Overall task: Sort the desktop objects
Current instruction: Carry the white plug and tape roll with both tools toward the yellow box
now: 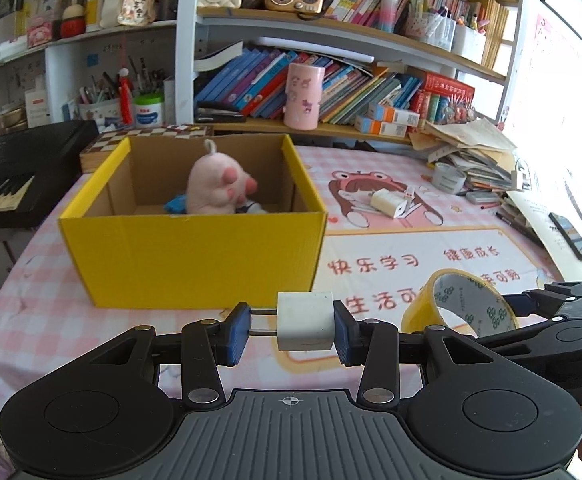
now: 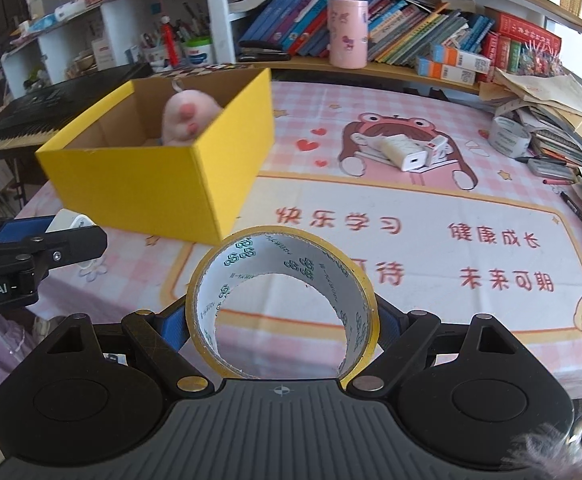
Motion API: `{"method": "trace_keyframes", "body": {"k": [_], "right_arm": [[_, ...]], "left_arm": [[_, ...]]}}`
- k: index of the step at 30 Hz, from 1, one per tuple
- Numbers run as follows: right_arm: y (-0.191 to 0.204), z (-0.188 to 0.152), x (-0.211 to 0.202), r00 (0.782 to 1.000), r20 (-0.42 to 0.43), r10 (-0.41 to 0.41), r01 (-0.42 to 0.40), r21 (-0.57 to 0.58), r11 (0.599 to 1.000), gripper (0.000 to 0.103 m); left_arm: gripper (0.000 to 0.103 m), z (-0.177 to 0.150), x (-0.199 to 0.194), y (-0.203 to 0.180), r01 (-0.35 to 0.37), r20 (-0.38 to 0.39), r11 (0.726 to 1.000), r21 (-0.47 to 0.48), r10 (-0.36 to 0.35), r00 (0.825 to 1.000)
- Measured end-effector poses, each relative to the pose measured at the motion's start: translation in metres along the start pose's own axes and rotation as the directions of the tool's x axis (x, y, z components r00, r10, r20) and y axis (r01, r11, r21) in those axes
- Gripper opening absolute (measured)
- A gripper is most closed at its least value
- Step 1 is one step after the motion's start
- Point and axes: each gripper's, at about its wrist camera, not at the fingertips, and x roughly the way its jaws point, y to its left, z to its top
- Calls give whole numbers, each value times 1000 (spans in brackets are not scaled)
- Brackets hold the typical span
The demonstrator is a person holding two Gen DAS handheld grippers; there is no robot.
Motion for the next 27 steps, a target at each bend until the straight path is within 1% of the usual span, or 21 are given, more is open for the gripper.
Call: {"method": "trace_keyframes", "body": {"k": [7, 13, 19, 27], "right_arm": [[29, -13, -7, 1000, -1, 9, -9, -10, 1000, 86], [50, -20, -11, 999, -2, 34, -34, -31, 999, 86], [75, -24, -10, 997, -14, 76, -77, -84, 994, 86], [101, -23, -10, 991, -18, 130, -132, -173, 976, 86]], "left_arm": [[41, -14, -20, 17, -5, 2, 1000, 0, 5, 1000], [41, -28, -37, 36, -39, 6, 999, -36, 39, 999], [41, -39, -53, 52, -85, 16, 992, -89, 86, 996], [41, -41, -65, 65, -123, 41, 983, -138, 130, 991]]}}
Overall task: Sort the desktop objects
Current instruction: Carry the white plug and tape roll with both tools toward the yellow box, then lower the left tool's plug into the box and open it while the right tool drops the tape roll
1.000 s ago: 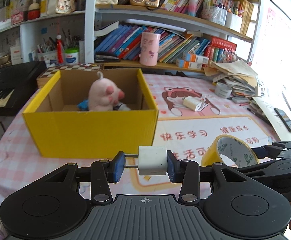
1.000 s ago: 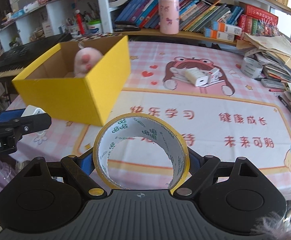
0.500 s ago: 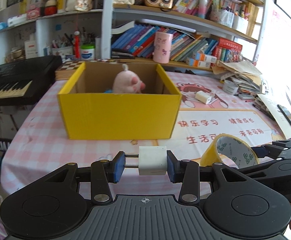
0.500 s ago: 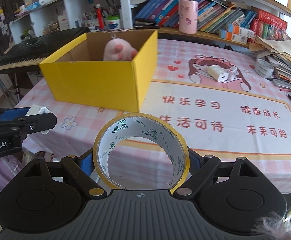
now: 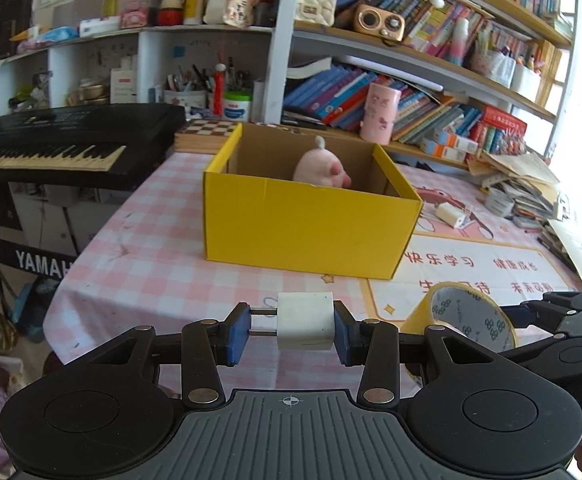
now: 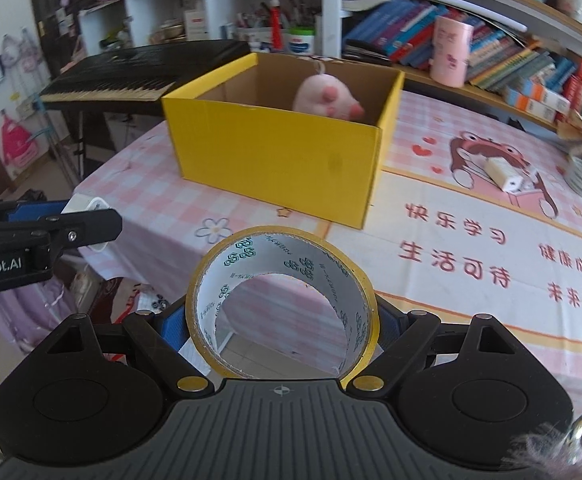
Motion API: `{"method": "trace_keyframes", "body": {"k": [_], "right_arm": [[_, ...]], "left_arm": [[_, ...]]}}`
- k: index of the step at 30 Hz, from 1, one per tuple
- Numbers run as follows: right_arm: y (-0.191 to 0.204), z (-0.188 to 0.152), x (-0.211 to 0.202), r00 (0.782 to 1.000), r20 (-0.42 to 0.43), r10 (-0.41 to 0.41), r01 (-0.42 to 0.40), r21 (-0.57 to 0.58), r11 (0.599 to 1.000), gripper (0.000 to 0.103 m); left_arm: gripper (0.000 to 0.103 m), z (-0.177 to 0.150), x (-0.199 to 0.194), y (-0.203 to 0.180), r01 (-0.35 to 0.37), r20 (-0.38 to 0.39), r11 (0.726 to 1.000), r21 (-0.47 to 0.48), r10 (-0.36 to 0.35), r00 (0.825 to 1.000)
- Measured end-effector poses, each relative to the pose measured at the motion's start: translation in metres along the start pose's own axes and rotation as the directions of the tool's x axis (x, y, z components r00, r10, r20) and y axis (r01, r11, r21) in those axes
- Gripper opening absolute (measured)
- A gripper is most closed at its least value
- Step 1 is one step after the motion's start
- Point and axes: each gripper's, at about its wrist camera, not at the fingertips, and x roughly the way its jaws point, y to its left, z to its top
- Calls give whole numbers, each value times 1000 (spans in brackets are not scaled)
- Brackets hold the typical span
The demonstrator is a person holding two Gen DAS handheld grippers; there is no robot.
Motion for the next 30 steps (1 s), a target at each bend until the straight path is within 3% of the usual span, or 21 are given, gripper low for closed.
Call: {"method": "trace_keyframes", "body": {"k": [11, 30], "right_arm": [[2, 7, 3, 1000, 11, -1, 1, -28, 1000, 86], [-1, 36, 10, 1000, 30, 9, -10, 21, 1000, 86]], "left_arm": [[41, 8, 4, 5, -3, 30, 1000, 5, 3, 1000], [41, 31, 15, 14, 5, 60, 1000, 23, -6, 998]]}}
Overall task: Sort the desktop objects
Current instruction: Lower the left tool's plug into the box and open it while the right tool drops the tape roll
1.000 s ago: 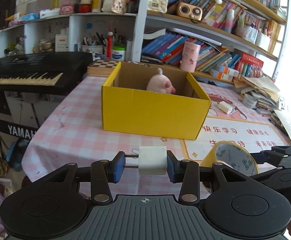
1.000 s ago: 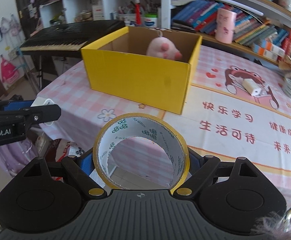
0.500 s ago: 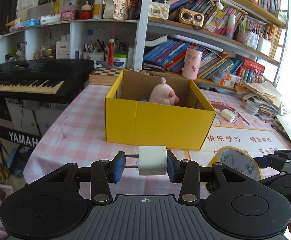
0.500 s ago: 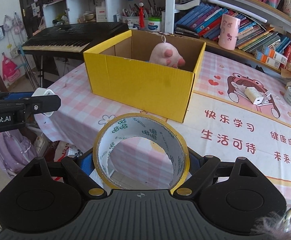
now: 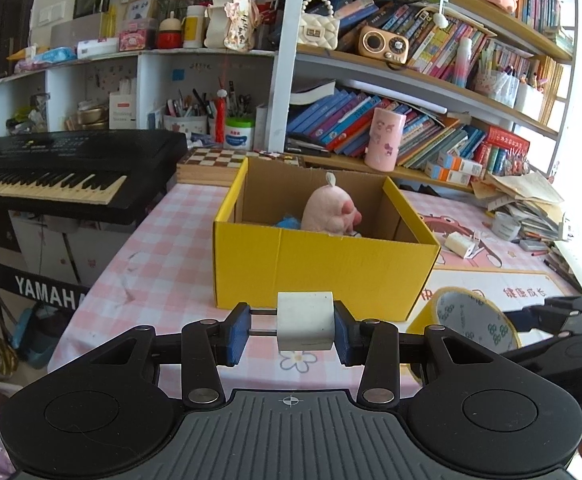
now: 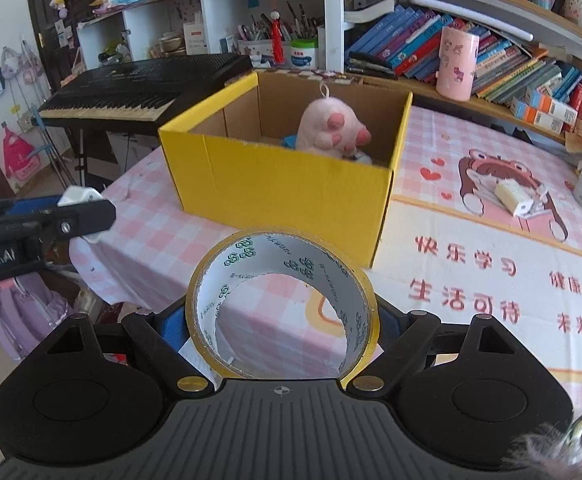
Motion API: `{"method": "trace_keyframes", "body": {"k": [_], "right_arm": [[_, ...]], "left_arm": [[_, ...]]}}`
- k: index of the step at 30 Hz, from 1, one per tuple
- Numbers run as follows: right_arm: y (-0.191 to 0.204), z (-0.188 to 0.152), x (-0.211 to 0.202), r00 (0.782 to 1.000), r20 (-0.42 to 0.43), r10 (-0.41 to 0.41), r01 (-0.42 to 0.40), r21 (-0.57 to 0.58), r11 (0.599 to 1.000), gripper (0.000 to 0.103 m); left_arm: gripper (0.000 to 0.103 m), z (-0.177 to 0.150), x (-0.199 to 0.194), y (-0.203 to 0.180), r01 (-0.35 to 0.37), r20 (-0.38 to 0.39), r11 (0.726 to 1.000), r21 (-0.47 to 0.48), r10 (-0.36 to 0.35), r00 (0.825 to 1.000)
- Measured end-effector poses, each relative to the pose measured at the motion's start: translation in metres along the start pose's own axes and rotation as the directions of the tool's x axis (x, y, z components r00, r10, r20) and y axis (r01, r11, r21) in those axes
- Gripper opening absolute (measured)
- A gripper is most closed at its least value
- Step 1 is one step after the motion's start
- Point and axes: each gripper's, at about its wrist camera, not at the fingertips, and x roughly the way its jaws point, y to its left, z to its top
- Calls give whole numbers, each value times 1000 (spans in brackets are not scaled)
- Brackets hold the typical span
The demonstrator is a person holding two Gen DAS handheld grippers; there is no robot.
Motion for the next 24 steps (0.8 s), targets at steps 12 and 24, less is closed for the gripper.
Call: {"method": "trace_keyframes", "body": {"k": [12, 24], "right_arm": [[-20, 47, 3, 996, 83, 38, -35, -35, 999, 86], [-45, 106, 39, 979, 195, 64, -28, -180, 983, 86]], "left_arm": [[41, 36, 27, -13, -26, 69, 1000, 9, 26, 997], [41, 85, 81, -21, -117, 121, 993, 34, 112, 986]]}}
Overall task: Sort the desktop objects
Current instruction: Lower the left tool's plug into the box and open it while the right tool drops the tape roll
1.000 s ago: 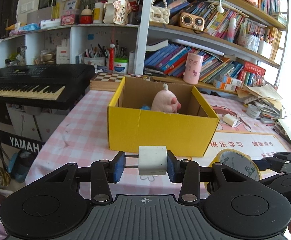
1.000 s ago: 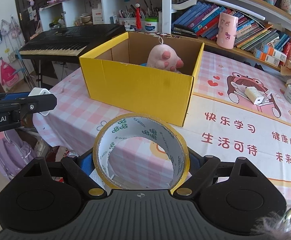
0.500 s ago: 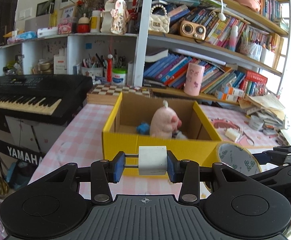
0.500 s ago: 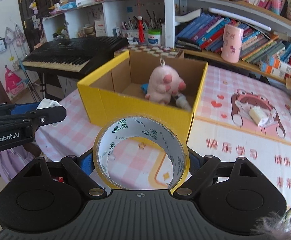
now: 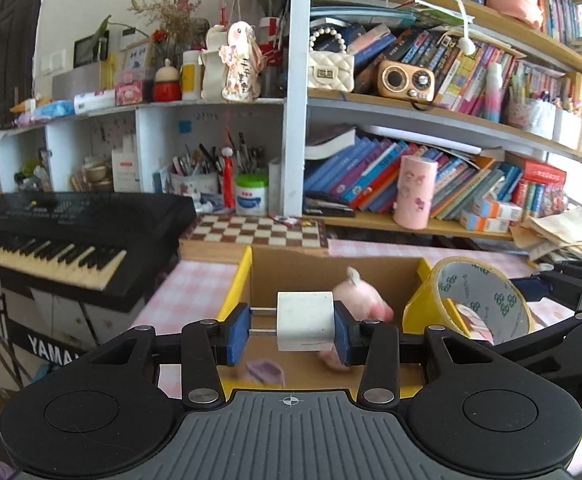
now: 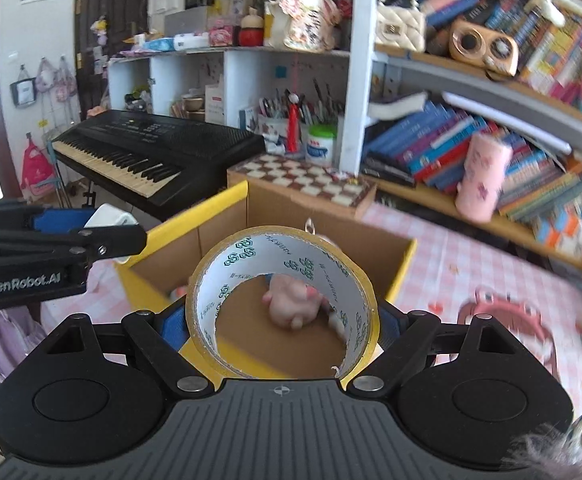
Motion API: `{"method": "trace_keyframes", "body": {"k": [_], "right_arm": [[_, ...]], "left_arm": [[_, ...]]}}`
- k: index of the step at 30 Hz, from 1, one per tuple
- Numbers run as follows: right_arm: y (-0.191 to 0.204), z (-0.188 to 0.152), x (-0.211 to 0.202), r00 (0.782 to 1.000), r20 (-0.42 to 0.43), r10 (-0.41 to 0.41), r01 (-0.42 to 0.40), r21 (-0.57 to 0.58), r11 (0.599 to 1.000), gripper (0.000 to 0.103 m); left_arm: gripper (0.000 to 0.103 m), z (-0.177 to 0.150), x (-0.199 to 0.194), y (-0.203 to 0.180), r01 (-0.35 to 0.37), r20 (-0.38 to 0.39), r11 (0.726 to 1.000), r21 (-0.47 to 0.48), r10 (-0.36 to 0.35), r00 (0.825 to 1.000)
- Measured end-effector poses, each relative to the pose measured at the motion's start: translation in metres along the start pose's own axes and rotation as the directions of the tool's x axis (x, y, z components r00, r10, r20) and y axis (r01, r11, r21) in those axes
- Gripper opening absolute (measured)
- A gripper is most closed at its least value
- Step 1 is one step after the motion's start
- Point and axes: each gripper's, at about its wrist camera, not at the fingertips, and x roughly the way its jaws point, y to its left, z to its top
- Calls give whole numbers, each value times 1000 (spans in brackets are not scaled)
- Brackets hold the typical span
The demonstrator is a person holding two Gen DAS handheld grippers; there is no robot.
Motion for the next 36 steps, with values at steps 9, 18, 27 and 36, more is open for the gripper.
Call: {"method": "trace_keyframes", "body": {"k": [9, 18, 27, 36], "right_arm": [[-21, 20, 62, 999, -16, 45, -46, -78, 996, 86], [-19, -1, 102, 983, -138, 124, -143, -138, 980, 86], [-29, 5, 122, 943, -256, 212, -235, -63, 970, 86], [-28, 4, 120, 942, -261, 210, -234, -67, 970, 86]], "left_arm": [[41, 9, 46, -9, -68, -64, 998, 5, 68, 996], [41, -9, 82, -11, -113, -197, 994, -1, 110, 974], [41, -18, 105, -17, -108, -251, 994, -20, 100, 963], [41, -21, 115, -19, -94, -270, 995, -46, 78, 960]]}}
